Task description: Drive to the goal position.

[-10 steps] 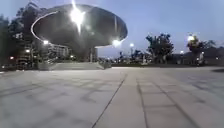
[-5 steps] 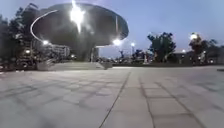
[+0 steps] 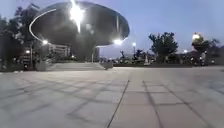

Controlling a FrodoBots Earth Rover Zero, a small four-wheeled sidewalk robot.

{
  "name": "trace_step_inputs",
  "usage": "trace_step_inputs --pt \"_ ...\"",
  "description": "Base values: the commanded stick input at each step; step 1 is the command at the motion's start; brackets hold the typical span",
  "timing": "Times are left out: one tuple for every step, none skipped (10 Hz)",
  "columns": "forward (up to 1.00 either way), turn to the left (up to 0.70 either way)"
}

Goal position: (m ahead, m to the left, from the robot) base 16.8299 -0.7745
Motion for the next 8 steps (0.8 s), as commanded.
trace_step_inputs --pt "0.7 0.0" --pt "0.7 0.0" --pt "0.7 0.0" --pt "0.7 0.0" --pt "0.7 0.0" --pt "0.7 0.0" --pt "0.7 0.0" --pt "0.7 0.0"
